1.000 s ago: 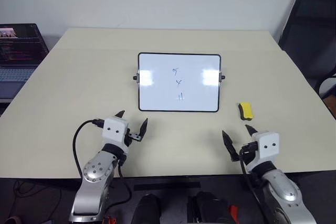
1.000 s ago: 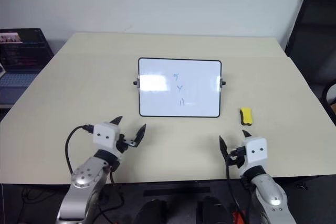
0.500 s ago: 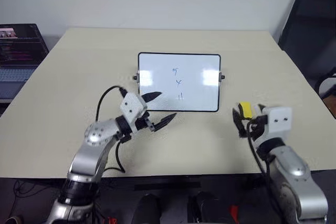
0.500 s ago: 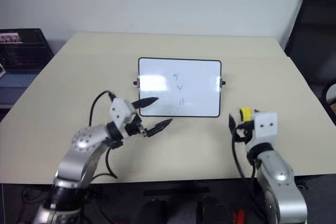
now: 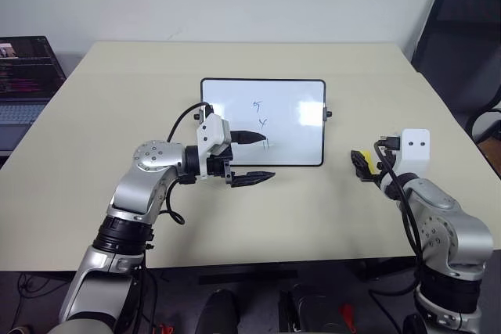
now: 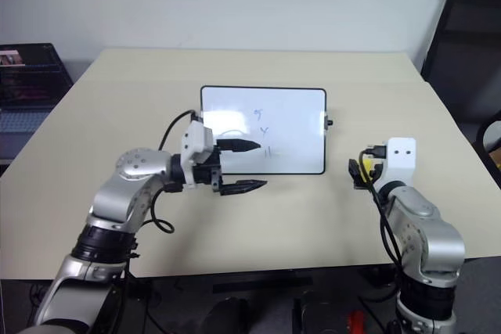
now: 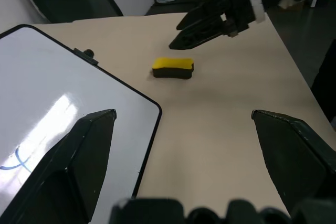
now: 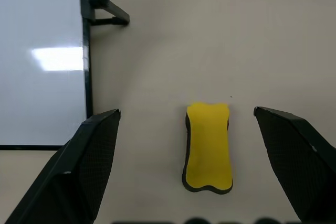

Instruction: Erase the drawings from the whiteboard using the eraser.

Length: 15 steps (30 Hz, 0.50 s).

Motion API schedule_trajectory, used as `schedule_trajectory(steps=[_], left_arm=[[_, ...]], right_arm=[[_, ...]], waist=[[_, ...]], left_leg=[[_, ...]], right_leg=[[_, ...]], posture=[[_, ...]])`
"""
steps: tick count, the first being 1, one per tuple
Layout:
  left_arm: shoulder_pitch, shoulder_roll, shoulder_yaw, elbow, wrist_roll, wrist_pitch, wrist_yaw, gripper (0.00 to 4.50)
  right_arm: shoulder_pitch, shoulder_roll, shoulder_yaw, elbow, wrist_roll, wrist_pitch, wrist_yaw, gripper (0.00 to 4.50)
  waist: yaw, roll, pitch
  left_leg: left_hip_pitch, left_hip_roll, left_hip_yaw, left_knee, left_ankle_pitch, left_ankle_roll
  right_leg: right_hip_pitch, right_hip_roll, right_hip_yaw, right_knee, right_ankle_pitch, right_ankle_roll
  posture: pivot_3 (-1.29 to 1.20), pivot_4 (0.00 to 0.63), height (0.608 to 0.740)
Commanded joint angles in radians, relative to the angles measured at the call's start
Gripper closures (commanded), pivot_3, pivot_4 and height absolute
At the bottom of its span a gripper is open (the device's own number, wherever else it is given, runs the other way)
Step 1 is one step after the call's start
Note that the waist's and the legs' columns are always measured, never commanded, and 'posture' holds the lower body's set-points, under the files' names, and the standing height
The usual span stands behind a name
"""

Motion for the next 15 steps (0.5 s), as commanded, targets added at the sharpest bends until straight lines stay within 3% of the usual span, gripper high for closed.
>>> schedule_trajectory(steps=[1, 15], left_arm=[[-0.025, 0.017, 0.019, -0.006, -0.011, -0.010, -0.020, 0.00], [0.010, 0.017, 0.014, -0.067, -0.013, 0.027, 0.003, 0.00]], right_arm=[[-0.038, -0.020, -0.003, 0.070, -0.013, -0.075, 0.010, 0.04], [-0.094, -0.046, 0.039, 0.293, -0.031, -0.199, 0.038, 0.04]], waist=[[-0.002, 0.000, 0.000], [-0.003, 0.000, 0.000]], left_leg=[[0.000, 0.000, 0.000, 0.000, 0.000, 0.000], [0.000, 0.001, 0.000, 0.000, 0.000, 0.000]], right_leg=[[0.000, 0.000, 0.000, 0.000, 0.000, 0.000], [0.000, 0.000, 0.000, 0.000, 0.000, 0.000]], posture=[[0.00, 0.150, 0.740], [0.00, 0.150, 0.740]])
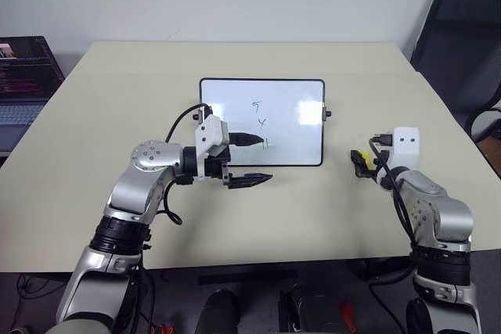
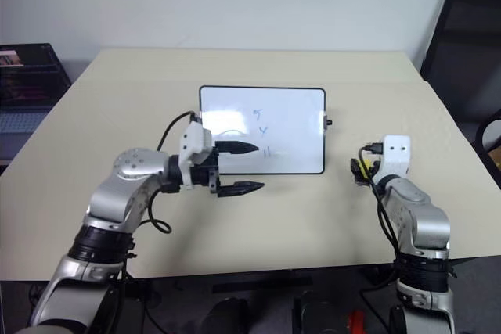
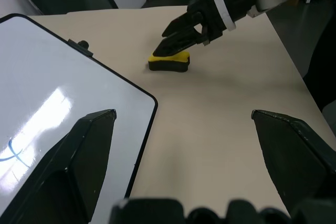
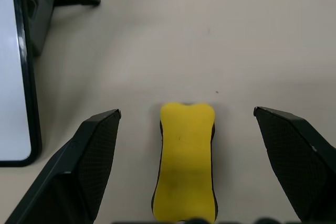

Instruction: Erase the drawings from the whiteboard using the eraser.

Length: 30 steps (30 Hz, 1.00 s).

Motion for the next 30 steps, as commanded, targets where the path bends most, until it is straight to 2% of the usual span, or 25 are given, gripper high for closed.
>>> schedule_trajectory(steps=[1, 17, 21, 27, 28, 30], left_arm=[[0.001, 0.002, 0.015, -0.039, -0.014, 0.003, 0.006, 0.00], [0.030, 0.001, 0.014, -0.025, -0.004, -0.037, 0.000, 0.00], [0.035, 0.002, 0.013, -0.047, -0.007, -0.024, 0.008, 0.00], [0.039, 0.000, 0.008, -0.081, -0.012, 0.003, 0.018, 0.00], [0.038, 0.000, 0.008, -0.085, -0.013, 0.007, 0.020, 0.00], [0.039, 0.001, 0.007, -0.093, -0.016, 0.022, 0.024, 0.00]], right_arm=[[-0.015, -0.009, 0.009, 0.000, -0.012, -0.040, 0.002, 0.04], [-0.049, 0.003, 0.038, 0.135, -0.050, -0.125, -0.010, 0.04], [-0.048, -0.002, 0.044, 0.141, -0.059, -0.128, -0.012, 0.94], [-0.050, -0.002, 0.045, 0.146, -0.066, -0.121, -0.013, 3.17], [-0.050, -0.002, 0.046, 0.146, -0.066, -0.120, -0.014, 3.40], [-0.046, 0.000, 0.045, 0.140, -0.065, -0.121, -0.015, 3.41]], waist=[[0.000, 0.000, 0.000], [0.000, 0.000, 0.000], [0.000, 0.000, 0.000], [0.000, 0.000, 0.000], [0.000, 0.000, 0.000], [0.000, 0.000, 0.000]], left_leg=[[0.000, 0.000, 0.000, 0.000, 0.000, 0.000], [0.000, 0.003, 0.000, 0.000, 0.000, 0.000], [0.000, 0.003, 0.000, 0.000, 0.000, 0.000], [0.000, 0.004, 0.000, 0.000, 0.000, 0.000], [0.000, 0.004, 0.000, 0.000, 0.000, 0.000], [0.000, 0.004, 0.000, 0.000, 0.000, 0.000]], right_leg=[[0.000, 0.000, 0.000, 0.000, 0.000, 0.000], [0.000, 0.000, 0.000, 0.000, 0.000, 0.000], [0.000, 0.000, 0.000, 0.000, 0.000, 0.000], [0.000, 0.000, 0.000, 0.000, 0.000, 0.000], [0.000, 0.000, 0.000, 0.000, 0.000, 0.000], [0.000, 0.000, 0.000, 0.000, 0.000, 0.000]], posture=[[0.00, 0.150, 0.740], [0.00, 0.150, 0.740], [0.00, 0.150, 0.740], [0.00, 0.150, 0.740], [0.00, 0.150, 0.740], [0.00, 0.150, 0.740]])
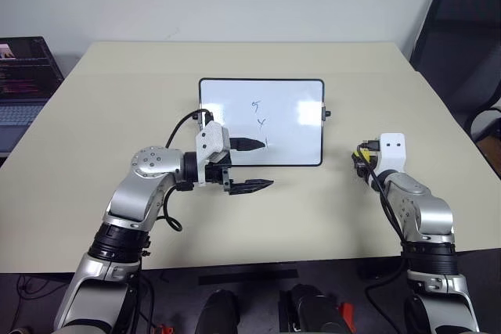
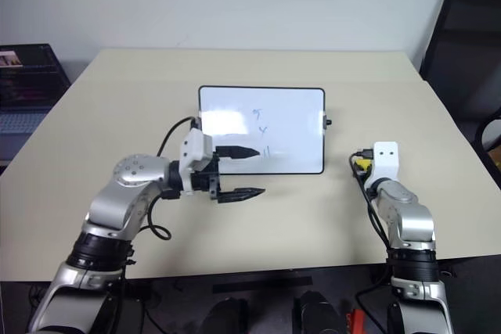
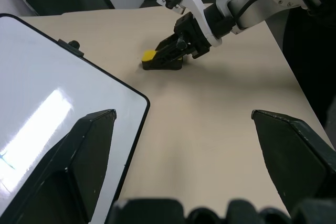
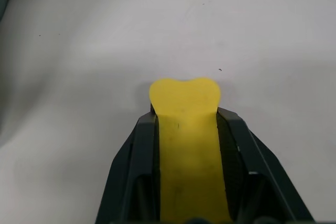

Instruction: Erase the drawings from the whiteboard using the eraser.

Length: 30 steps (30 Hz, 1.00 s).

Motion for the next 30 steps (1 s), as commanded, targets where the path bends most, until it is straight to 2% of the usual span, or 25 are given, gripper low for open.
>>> schedule_trajectory(steps=[1, 4, 16, 21, 24, 30], left_arm=[[-0.001, 0.003, 0.008, -0.049, -0.017, 0.025, 0.015, 0.00], [0.012, 0.009, 0.012, -0.071, -0.010, 0.060, 0.043, 0.00], [0.096, 0.029, 0.089, -0.211, 0.016, 0.253, 0.293, 0.00], [0.072, 0.017, 0.099, -0.193, 0.051, 0.315, 0.418, 0.00], [0.080, 0.022, 0.096, -0.181, 0.074, 0.310, 0.448, 0.00], [0.091, 0.029, 0.119, -0.130, 0.099, 0.278, 0.486, 0.00]], right_arm=[[-0.013, -0.004, -0.005, -0.032, -0.002, -0.015, -0.001, 3.41], [0.004, -0.008, -0.001, -0.077, 0.002, -0.014, 0.005, 3.41], [0.177, -0.067, 0.136, -0.502, 0.015, -0.071, 0.142, 3.41], [0.047, -0.078, 0.193, -0.503, 0.029, -0.047, 0.192, 3.41], [-0.099, -0.064, 0.254, -0.410, 0.011, -0.072, 0.219, 3.41], [-0.375, -0.019, 0.395, -0.076, -0.087, -0.222, 0.285, 3.41]], waist=[[0.000, 0.000, 0.000], [0.000, 0.000, 0.000], [0.000, 0.001, 0.001], [-0.001, 0.001, 0.001], [-0.005, 0.001, 0.001], [-0.001, 0.001, 0.001]], left_leg=[[0.000, 0.000, 0.000, 0.000, 0.000, 0.000], [0.000, 0.000, 0.000, 0.000, 0.000, 0.000], [0.000, 0.001, 0.000, 0.000, 0.000, 0.000], [0.000, 0.001, 0.000, 0.000, 0.000, 0.000], [0.001, 0.001, 0.001, 0.000, 0.000, 0.000], [0.000, 0.001, 0.000, -0.001, 0.000, 0.000]], right_leg=[[0.000, 0.000, 0.000, 0.000, 0.000, 0.000], [0.000, 0.000, 0.000, 0.000, 0.000, 0.000], [0.000, 0.000, 0.000, 0.000, 0.000, 0.000], [0.000, 0.000, 0.000, 0.000, 0.000, 0.000], [-0.001, 0.000, 0.000, 0.000, 0.000, 0.000], [-0.001, 0.000, -0.001, 0.000, 0.000, 0.000]], posture=[[0.00, 0.150, 0.740], [0.00, 0.150, 0.740], [0.00, 0.150, 0.740], [0.00, 0.150, 0.740], [0.00, 0.150, 0.740], [0.00, 0.150, 0.740]])
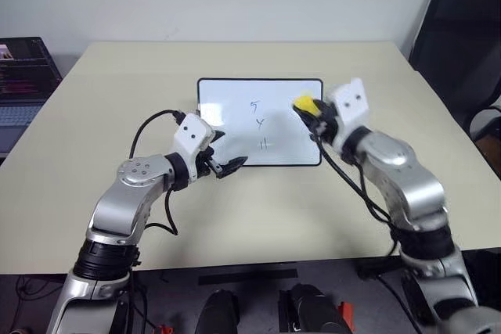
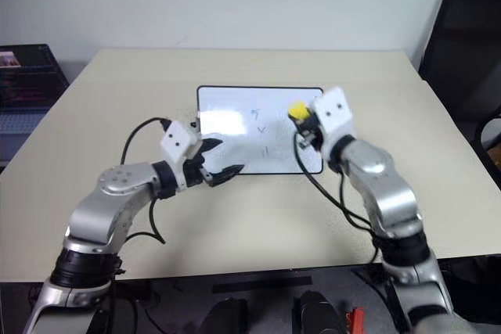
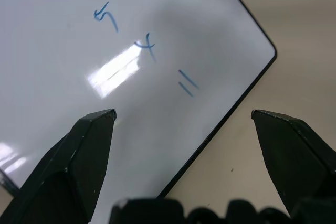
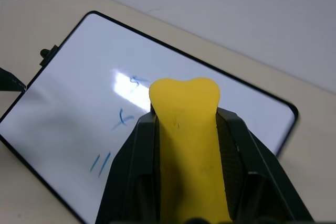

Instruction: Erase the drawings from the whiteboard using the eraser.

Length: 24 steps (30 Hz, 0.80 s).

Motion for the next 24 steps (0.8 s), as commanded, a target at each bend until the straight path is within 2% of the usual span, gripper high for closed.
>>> schedule_trajectory(steps=[1, 5, 15, 21, 24], left_arm=[[-0.010, 0.010, 0.034, 0.021, 0.023, -0.036, 0.026, 0.00], [-0.031, 0.020, 0.050, 0.066, 0.041, -0.054, 0.047, 0.00], [-0.043, 0.010, 0.029, -0.010, 0.042, -0.002, 0.052, 0.00], [-0.054, 0.009, 0.017, -0.026, 0.045, 0.016, 0.049, 0.00], [-0.061, 0.009, 0.015, -0.027, 0.047, 0.020, 0.048, 0.00]], right_arm=[[-0.107, 0.028, 0.057, 0.154, -0.056, -0.115, 0.041, 3.41], [-0.222, 0.068, 0.121, 0.371, -0.125, -0.240, 0.075, 3.41], [-0.414, 0.162, 0.124, 0.836, -0.243, -0.480, 0.037, 3.41], [-0.456, 0.201, 0.132, 0.976, -0.276, -0.529, 0.073, 3.41], [-0.439, 0.192, 0.166, 0.981, -0.308, -0.523, 0.143, 3.41]], waist=[[0.001, 0.000, 0.000], [0.002, 0.000, 0.000], [0.001, -0.001, 0.001], [0.000, 0.000, 0.001], [0.000, 0.000, 0.001]], left_leg=[[0.000, 0.000, 0.000, 0.000, 0.000, 0.000], [-0.001, 0.000, 0.001, 0.000, 0.000, 0.000], [-0.001, 0.000, 0.000, -0.001, 0.000, 0.000], [-0.001, 0.000, 0.000, -0.001, 0.000, 0.000], [-0.001, 0.000, 0.000, -0.001, 0.000, 0.000]], right_leg=[[0.000, 0.000, 0.000, 0.000, 0.000, 0.000], [-0.001, -0.001, 0.000, 0.000, 0.003, -0.005], [-0.002, -0.001, 0.000, 0.000, 0.003, -0.005], [-0.002, -0.001, 0.000, 0.001, 0.003, -0.006], [-0.002, -0.001, 0.000, 0.001, 0.004, -0.006]], posture=[[0.00, 0.150, 0.740], [0.00, 0.150, 0.740], [0.00, 0.150, 0.740], [0.00, 0.150, 0.740], [0.00, 0.150, 0.740]])
